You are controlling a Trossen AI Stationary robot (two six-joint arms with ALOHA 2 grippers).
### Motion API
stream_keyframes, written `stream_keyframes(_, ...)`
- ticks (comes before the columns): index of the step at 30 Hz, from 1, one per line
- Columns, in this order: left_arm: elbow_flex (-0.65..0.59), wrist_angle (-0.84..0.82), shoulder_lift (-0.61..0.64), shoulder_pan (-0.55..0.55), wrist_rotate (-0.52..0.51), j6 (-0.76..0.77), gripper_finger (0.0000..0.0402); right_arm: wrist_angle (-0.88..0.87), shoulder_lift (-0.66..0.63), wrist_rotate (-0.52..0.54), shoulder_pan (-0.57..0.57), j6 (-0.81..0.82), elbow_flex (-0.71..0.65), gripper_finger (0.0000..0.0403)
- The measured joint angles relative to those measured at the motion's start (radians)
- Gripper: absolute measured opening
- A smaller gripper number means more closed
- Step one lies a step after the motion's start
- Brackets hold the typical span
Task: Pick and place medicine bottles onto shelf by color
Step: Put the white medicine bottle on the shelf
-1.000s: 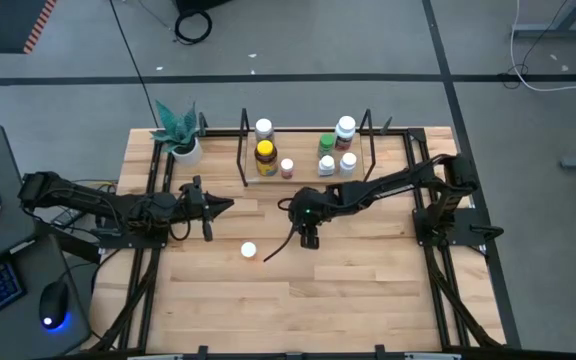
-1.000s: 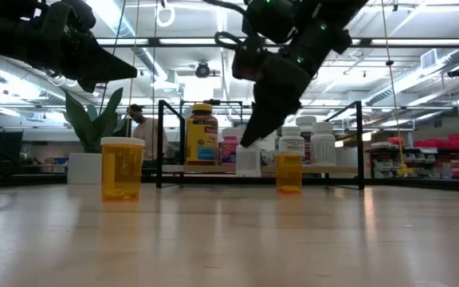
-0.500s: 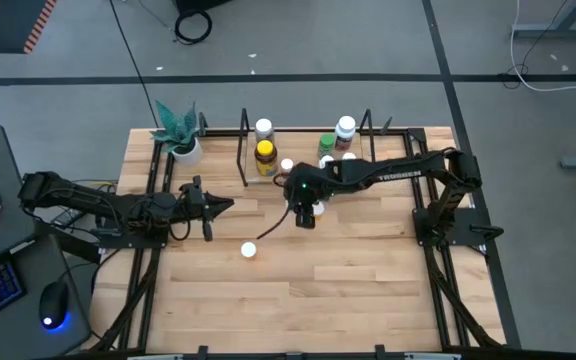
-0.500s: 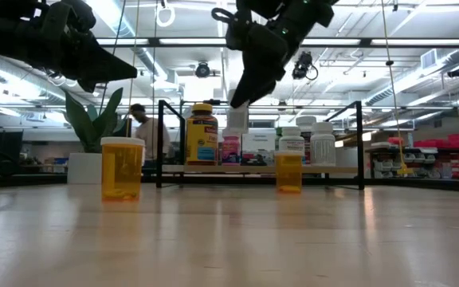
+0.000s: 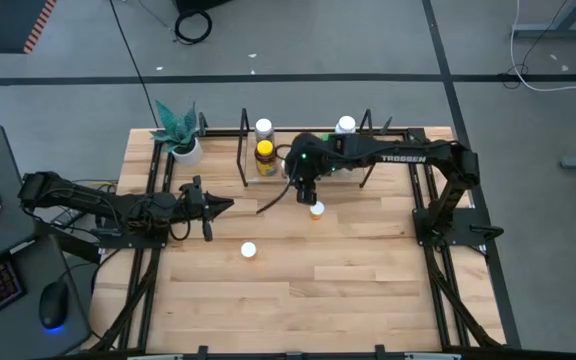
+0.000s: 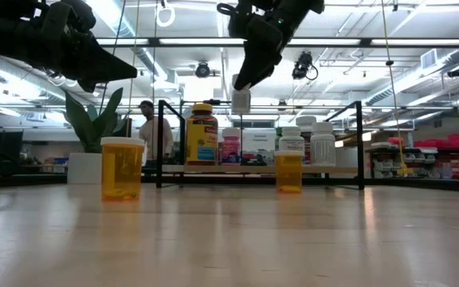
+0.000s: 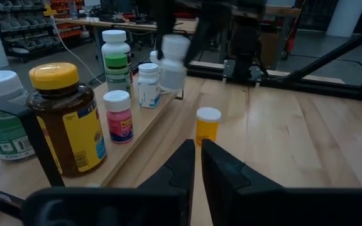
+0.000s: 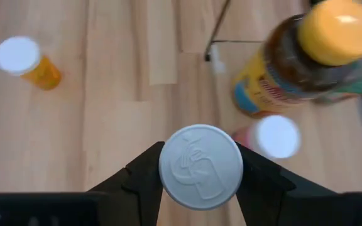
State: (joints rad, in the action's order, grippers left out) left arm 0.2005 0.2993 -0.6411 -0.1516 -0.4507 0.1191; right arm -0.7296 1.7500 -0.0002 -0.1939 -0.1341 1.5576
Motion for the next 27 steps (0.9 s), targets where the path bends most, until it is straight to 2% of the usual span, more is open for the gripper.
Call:
stream_keyframes(7, 0.0, 0.0, 0.0, 0.0, 0.0, -0.001, 0.0036, -0.054, -0.004, 0.0, -0.061, -0.017, 0.055, 0.0175)
stream_keyframes(18, 0.0, 0.0, 0.0, 0.0, 0.0, 0.0, 0.0032, -0.068, -0.056, -0.002, -0.141, -0.051, 0.06, 0.0175)
stream_keyframes(27, 0.0, 0.0, 0.0, 0.0, 0.0, 0.0, 0.0036, 0.068, -0.051, -0.034, -0.237, -0.079, 0.051, 0.0174)
